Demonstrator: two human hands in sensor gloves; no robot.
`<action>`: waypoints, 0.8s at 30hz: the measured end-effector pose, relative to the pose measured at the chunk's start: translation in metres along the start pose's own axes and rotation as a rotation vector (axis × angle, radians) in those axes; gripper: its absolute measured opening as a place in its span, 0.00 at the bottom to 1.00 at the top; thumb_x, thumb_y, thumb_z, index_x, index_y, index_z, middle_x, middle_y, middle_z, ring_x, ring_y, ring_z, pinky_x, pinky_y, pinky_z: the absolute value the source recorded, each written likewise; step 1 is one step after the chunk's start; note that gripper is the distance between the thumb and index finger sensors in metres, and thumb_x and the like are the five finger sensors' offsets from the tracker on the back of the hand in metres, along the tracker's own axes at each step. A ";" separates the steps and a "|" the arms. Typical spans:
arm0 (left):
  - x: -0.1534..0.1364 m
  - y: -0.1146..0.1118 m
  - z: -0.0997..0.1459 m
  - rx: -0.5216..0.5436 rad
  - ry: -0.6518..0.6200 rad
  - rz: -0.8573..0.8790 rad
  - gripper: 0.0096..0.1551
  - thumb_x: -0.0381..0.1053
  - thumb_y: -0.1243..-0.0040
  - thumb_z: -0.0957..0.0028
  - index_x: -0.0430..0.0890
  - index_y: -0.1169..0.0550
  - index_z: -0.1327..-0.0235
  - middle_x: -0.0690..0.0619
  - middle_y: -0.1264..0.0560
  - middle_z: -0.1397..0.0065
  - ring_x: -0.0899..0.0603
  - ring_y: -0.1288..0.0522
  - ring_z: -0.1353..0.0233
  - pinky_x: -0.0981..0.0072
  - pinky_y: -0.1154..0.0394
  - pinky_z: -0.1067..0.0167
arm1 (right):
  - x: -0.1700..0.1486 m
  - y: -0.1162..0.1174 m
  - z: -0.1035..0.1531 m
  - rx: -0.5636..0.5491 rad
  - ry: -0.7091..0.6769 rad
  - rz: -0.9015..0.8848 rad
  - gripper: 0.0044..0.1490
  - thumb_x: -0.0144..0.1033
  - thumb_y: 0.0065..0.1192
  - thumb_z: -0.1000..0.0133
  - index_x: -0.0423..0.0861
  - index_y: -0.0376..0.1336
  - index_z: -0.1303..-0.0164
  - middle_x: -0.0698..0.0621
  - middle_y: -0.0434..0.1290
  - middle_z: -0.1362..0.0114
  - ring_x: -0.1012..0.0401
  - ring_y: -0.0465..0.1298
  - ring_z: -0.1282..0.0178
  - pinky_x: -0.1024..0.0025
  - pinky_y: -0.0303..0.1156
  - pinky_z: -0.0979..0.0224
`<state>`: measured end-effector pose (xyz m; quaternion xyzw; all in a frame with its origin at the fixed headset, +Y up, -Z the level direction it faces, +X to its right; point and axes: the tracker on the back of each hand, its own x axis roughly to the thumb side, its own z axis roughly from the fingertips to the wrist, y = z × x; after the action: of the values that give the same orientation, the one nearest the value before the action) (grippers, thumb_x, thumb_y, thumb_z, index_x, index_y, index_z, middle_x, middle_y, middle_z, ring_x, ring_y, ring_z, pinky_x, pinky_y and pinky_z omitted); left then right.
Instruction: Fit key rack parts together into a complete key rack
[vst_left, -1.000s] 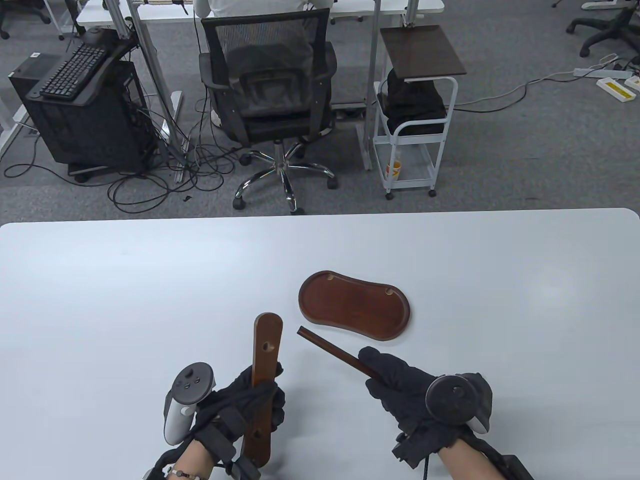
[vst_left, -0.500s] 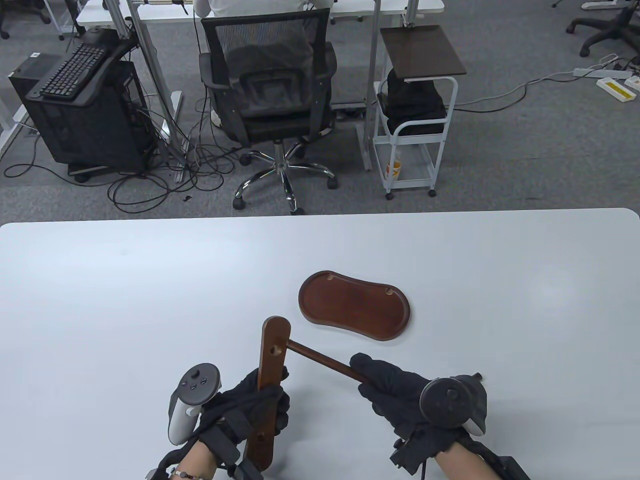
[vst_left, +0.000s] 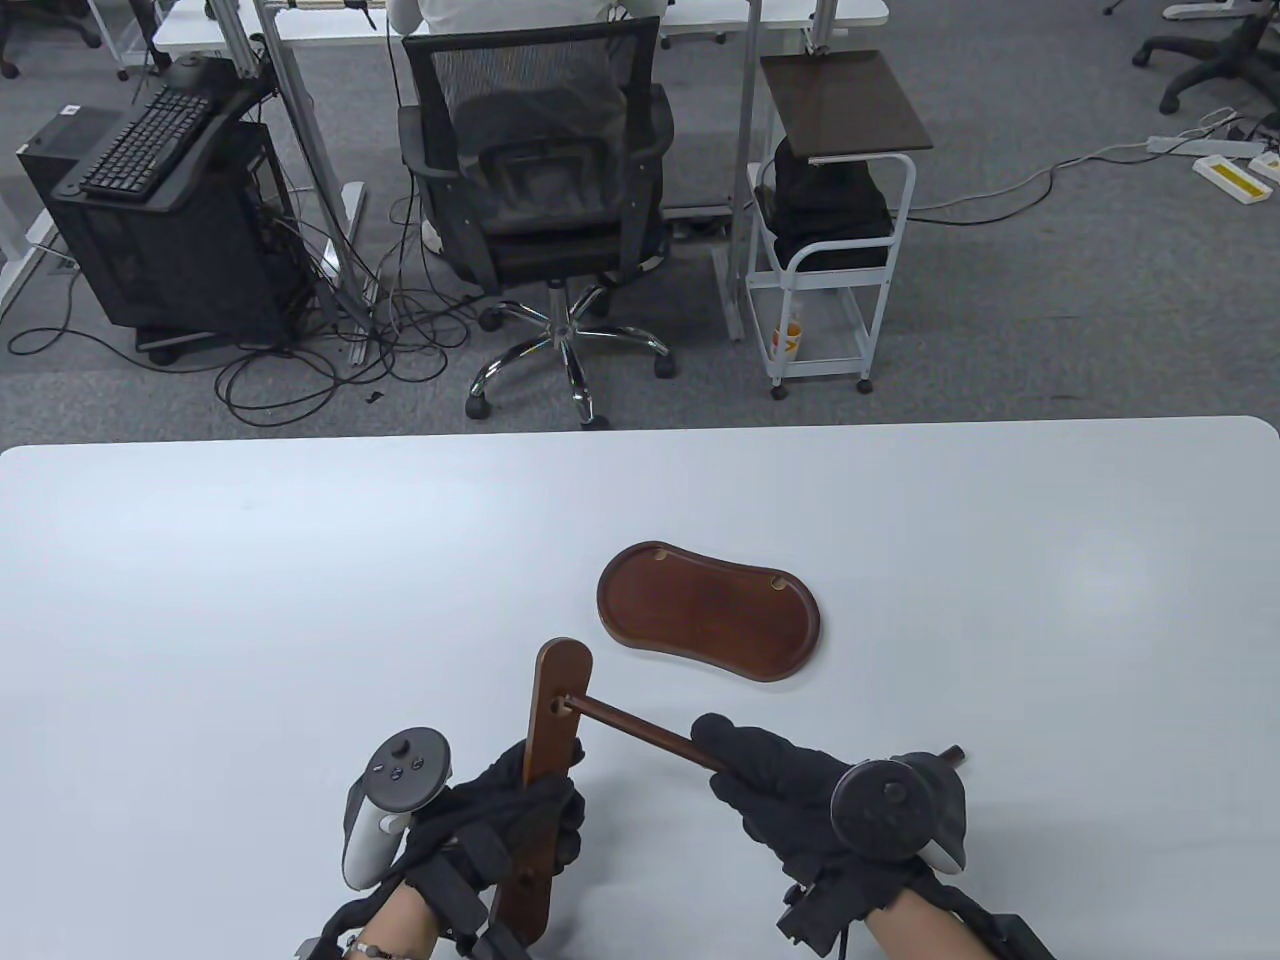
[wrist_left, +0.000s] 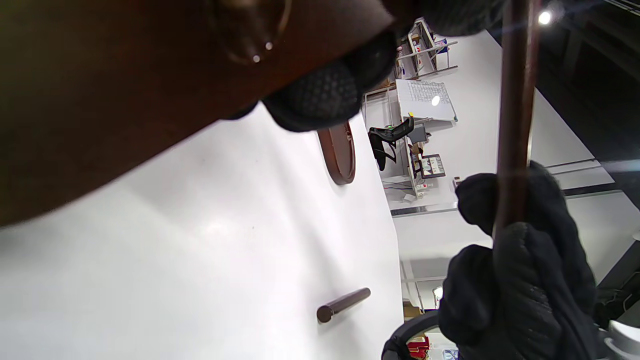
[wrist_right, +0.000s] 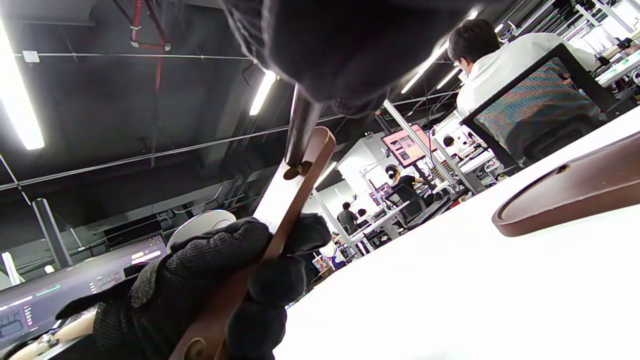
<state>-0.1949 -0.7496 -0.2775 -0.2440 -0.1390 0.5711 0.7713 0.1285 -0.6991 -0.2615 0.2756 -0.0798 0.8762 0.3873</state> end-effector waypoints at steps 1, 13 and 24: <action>0.000 0.000 0.000 -0.002 0.001 0.001 0.32 0.58 0.49 0.36 0.52 0.40 0.21 0.52 0.22 0.36 0.45 0.15 0.44 0.49 0.17 0.47 | 0.000 0.000 0.000 0.002 -0.001 0.000 0.30 0.38 0.61 0.41 0.46 0.64 0.27 0.46 0.77 0.31 0.62 0.79 0.74 0.79 0.77 0.77; 0.004 -0.006 -0.001 -0.027 0.005 -0.205 0.32 0.58 0.49 0.36 0.50 0.40 0.22 0.55 0.21 0.38 0.47 0.14 0.46 0.51 0.16 0.49 | 0.002 0.002 0.000 0.047 0.014 -0.029 0.29 0.36 0.56 0.39 0.40 0.66 0.29 0.38 0.80 0.44 0.63 0.77 0.77 0.77 0.77 0.79; 0.003 -0.009 -0.002 -0.053 -0.004 -0.155 0.32 0.57 0.48 0.37 0.50 0.39 0.22 0.54 0.21 0.38 0.45 0.14 0.46 0.49 0.17 0.48 | -0.008 0.002 -0.002 0.088 0.075 -0.176 0.31 0.39 0.50 0.38 0.34 0.67 0.33 0.43 0.80 0.63 0.65 0.76 0.81 0.76 0.76 0.81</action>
<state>-0.1851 -0.7489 -0.2748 -0.2519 -0.1740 0.5063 0.8062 0.1308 -0.7050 -0.2674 0.2655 -0.0023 0.8512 0.4528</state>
